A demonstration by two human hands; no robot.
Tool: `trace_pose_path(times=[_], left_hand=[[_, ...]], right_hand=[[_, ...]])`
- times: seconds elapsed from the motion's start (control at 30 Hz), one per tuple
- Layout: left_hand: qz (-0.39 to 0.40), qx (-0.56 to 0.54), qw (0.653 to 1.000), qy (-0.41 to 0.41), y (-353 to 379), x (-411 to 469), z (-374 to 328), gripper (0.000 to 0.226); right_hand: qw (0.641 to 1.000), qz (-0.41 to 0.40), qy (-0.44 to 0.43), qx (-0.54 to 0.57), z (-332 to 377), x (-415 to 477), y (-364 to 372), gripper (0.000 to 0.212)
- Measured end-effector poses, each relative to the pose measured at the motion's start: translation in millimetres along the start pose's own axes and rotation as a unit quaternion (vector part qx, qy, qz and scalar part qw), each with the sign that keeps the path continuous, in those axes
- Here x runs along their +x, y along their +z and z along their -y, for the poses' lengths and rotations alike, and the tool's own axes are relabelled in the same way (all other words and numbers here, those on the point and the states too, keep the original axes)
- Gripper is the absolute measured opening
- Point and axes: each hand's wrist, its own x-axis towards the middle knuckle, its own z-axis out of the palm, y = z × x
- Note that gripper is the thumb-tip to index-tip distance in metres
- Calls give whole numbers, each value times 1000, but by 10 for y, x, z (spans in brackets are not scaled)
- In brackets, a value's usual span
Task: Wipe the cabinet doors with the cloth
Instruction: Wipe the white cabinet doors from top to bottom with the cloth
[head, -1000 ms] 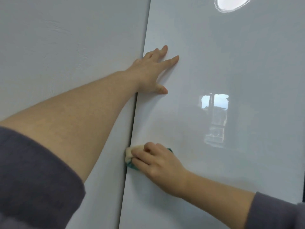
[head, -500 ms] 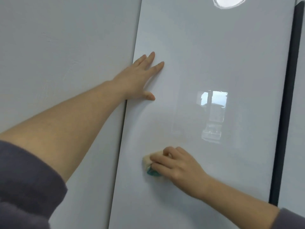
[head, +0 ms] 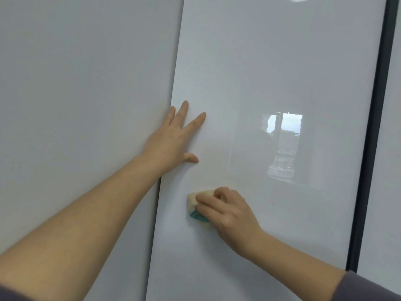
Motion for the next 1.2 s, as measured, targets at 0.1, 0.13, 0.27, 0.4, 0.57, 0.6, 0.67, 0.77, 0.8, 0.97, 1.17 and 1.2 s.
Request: trace_pose_path(times=[0.1,0.13,0.27,0.4,0.57,0.6,0.67,0.77,0.8,0.97,1.17,1.2], left_hand=[[-1,9,1000,-2,6,0,-16,109],[-2,10,1000,-2,5,0,-18,109],[-5,5,1000,1,7,-2,-16,108],[-6,3,1000,7,7,-5,9,108],[-5,0,1000,4,9,-14,19,108],[-6,1,1000,4,8,-13,14,108],[-3,4,1000,2,15,-10,5,108],[-4,6,1000,1,19,-10,-6,107],[-3,5,1000,1,17,-10,-3,108],[5,-9,1000,3,4,-16,12,110],[-3,-3,1000,1,55,-12,-9,115],[-1,-4,1000,1,54,-12,-14,115]], right_hand=[[991,76,-105,-19,66,-147,-51,25],[990,80,-118,-23,27,-107,-69,25],[1000,-24,3,-16,-130,319,-21,36],[997,-51,61,11,297,264,271,34],[997,41,-56,15,539,59,469,22],[998,38,-55,17,478,156,465,22],[1000,2,-29,10,355,396,469,25],[997,-51,53,15,344,631,536,30],[997,-52,60,15,406,597,573,28],[989,101,-108,22,618,-68,479,17],[998,36,-6,-48,-228,152,-193,31],[998,25,25,-52,-259,121,-248,34]])
